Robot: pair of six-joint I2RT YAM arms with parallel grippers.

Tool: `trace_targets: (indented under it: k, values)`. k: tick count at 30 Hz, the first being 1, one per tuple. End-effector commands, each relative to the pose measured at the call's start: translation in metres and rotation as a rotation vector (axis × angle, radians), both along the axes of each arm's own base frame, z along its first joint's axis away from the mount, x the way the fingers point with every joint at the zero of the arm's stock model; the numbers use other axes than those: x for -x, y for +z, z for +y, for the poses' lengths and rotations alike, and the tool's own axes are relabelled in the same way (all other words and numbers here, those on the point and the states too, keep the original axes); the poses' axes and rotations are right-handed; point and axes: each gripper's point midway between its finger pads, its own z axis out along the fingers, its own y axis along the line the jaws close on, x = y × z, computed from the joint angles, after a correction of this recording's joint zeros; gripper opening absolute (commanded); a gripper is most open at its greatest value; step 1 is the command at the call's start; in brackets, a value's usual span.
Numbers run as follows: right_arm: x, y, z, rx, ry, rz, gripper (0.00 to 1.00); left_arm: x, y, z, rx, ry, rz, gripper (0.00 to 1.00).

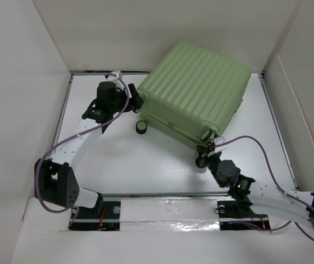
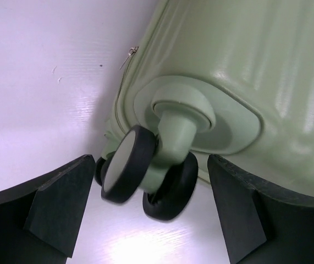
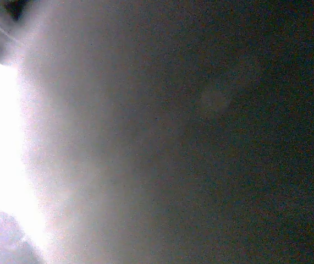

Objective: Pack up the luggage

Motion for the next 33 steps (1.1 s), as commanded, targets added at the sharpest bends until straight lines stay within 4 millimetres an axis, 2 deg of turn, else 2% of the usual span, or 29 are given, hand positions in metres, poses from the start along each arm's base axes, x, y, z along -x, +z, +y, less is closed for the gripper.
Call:
trace_targets:
  k: [1,3,7,10,11,14,15,16,18,20,21,22,23,24,25,26,27,28,29,30,31,33]
  values:
    - [0.024,0.055,0.047,-0.287,0.255,-0.038,0.0,-0.006,-0.007,-0.008,-0.096,-0.101,0.042,0.83]
    - [0.024,0.056,0.045,-0.29,0.258,-0.04,0.0,-0.013,-0.009,-0.009,-0.133,-0.119,0.056,0.81]
    - [0.024,0.055,0.045,-0.286,0.263,-0.043,0.0,-0.011,-0.013,-0.019,-0.162,-0.176,0.069,0.73]
    - [0.024,0.056,0.044,-0.29,0.266,-0.046,0.0,-0.012,-0.013,-0.024,-0.182,-0.2,0.063,0.5]
    - [0.024,0.056,0.044,-0.288,0.271,-0.043,0.0,-0.012,-0.013,-0.025,-0.181,-0.21,0.065,0.32]
    - [0.024,0.056,0.04,-0.285,0.263,-0.044,0.0,-0.01,-0.009,-0.037,-0.142,-0.249,0.054,0.0]
    - [0.024,0.057,0.039,-0.278,0.26,-0.048,0.0,-0.004,-0.014,-0.044,-0.128,-0.27,0.06,0.0]
    - [0.022,0.066,0.034,-0.287,0.249,-0.07,0.0,0.002,-0.01,-0.05,-0.107,-0.292,0.048,0.0]
    - [0.018,0.064,0.025,-0.241,0.216,-0.061,0.0,0.011,-0.012,-0.061,-0.098,-0.312,0.049,0.0]
    - [0.016,0.077,0.015,-0.233,0.191,-0.071,0.0,0.029,-0.002,-0.087,-0.055,-0.376,0.01,0.0]
    - [0.013,0.082,0.009,-0.228,0.172,-0.081,0.0,0.041,-0.014,-0.095,-0.037,-0.403,0.031,0.0]
    - [0.013,0.086,0.006,-0.228,0.166,-0.085,0.0,0.053,-0.011,-0.106,0.012,-0.419,0.034,0.0]
    - [0.013,0.088,0.005,-0.224,0.164,-0.087,0.0,0.074,-0.014,-0.128,0.047,-0.487,0.042,0.0]
    - [0.01,0.09,0.002,-0.22,0.153,-0.096,0.0,0.085,-0.023,-0.14,0.083,-0.515,0.027,0.0]
    - [0.009,0.088,0.003,-0.219,0.152,-0.097,0.0,0.11,-0.014,-0.172,0.161,-0.585,-0.004,0.0]
    - [0.008,0.091,0.006,-0.236,0.157,-0.102,0.0,0.125,-0.023,-0.184,0.175,-0.62,0.017,0.0]
    - [0.004,0.069,0.015,-0.207,0.167,-0.052,0.0,0.138,-0.03,-0.195,0.187,-0.654,0.033,0.0]
    - [0.005,0.063,0.025,-0.202,0.195,-0.037,0.0,0.152,-0.037,-0.21,0.221,-0.689,0.073,0.0]
    - [0.005,0.055,0.036,-0.193,0.224,-0.019,0.0,0.162,-0.034,-0.222,0.247,-0.73,0.069,0.0]
    - [0.005,0.06,0.045,-0.215,0.238,-0.037,0.0,0.175,-0.027,-0.238,0.275,-0.779,0.049,0.0]
    - [0.001,0.041,0.057,-0.172,0.241,0.006,0.0,0.182,-0.028,-0.245,0.293,-0.81,0.06,0.0]
    - [-0.001,0.041,0.072,-0.177,0.249,-0.001,0.0,0.186,-0.017,-0.254,0.324,-0.836,0.043,0.0]
